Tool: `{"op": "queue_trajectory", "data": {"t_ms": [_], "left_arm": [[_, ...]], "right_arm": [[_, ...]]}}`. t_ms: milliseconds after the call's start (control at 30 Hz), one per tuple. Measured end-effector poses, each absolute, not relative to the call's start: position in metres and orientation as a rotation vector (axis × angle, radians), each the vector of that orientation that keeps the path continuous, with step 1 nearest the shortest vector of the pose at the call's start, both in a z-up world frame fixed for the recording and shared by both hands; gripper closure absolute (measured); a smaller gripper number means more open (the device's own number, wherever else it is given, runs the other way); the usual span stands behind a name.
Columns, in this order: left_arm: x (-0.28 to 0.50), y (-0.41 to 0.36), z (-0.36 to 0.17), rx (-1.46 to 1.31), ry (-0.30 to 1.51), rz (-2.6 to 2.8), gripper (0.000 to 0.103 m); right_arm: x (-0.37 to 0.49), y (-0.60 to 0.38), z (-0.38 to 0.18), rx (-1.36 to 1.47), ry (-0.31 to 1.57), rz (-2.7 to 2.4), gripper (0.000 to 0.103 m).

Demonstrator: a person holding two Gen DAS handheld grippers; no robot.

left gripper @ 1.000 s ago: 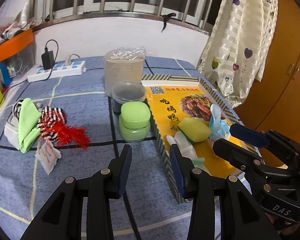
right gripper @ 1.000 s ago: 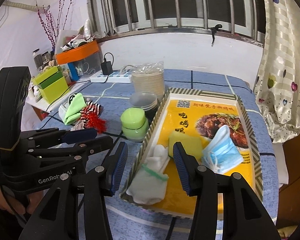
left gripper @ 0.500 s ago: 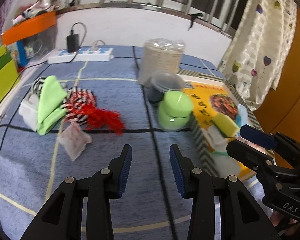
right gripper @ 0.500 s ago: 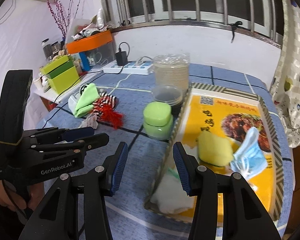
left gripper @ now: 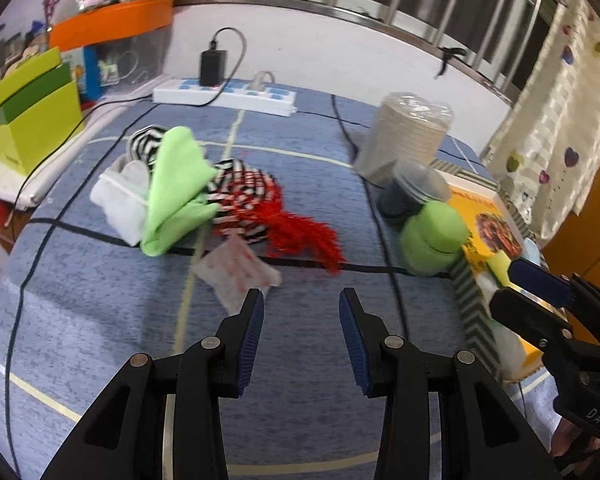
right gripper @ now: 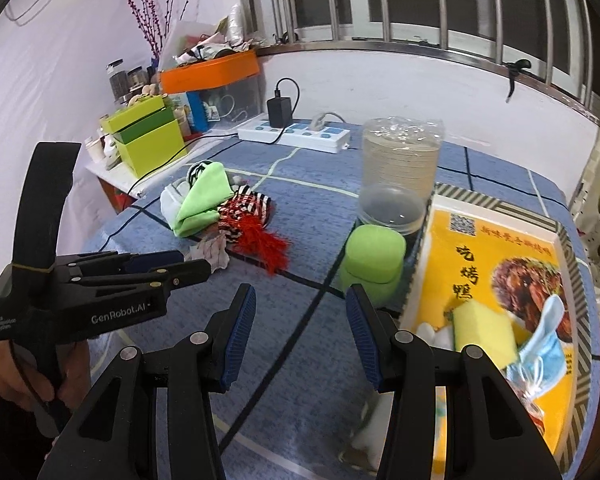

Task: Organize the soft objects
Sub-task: 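Move both tools from the tray toward the pile of soft items, then grasp the white wipe with the left tool while the right tool grasps the red tassel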

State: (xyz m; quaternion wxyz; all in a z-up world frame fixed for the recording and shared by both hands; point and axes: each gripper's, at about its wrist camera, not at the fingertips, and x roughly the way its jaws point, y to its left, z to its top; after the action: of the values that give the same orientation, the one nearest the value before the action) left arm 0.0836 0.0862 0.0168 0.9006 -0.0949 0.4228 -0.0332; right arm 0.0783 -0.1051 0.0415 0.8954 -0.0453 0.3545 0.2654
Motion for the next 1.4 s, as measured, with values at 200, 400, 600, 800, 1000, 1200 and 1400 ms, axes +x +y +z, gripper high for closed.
{"op": "queue_trajectory", "data": {"t_ms": [200, 400, 600, 800, 1000, 1200, 1400], "left_arm": [[0.093, 0.102, 0.006, -0.222, 0.897, -0.038, 0.065], [0.104, 0.111, -0.006, -0.238, 0.919, -0.013, 0.064], [0.115, 0.11, -0.015, -0.238, 0.942, -0.015, 0.064], [0.124, 0.109, -0.021, -0.207, 0.962, 0.041, 0.064], [0.123, 0.114, -0.022, -0.177, 0.934, 0.052, 0.064], [0.118, 0.123, -0.022, -0.179, 0.923, 0.047, 0.083], [0.111, 0.138, -0.021, -0.2, 0.919, 0.048, 0.088]], "right_arm": [[0.086, -0.098, 0.036, -0.103, 0.75, 0.56, 0.055], [0.093, -0.091, 0.034, -0.115, 0.76, 0.57, 0.055], [0.1, -0.083, 0.032, -0.126, 0.766, 0.582, 0.055], [0.106, -0.068, 0.032, -0.143, 0.762, 0.607, 0.055], [0.113, -0.055, 0.028, -0.151, 0.767, 0.631, 0.055], [0.125, -0.042, 0.019, -0.162, 0.787, 0.638, 0.055], [0.138, -0.024, 0.007, -0.183, 0.813, 0.661, 0.055]]}}
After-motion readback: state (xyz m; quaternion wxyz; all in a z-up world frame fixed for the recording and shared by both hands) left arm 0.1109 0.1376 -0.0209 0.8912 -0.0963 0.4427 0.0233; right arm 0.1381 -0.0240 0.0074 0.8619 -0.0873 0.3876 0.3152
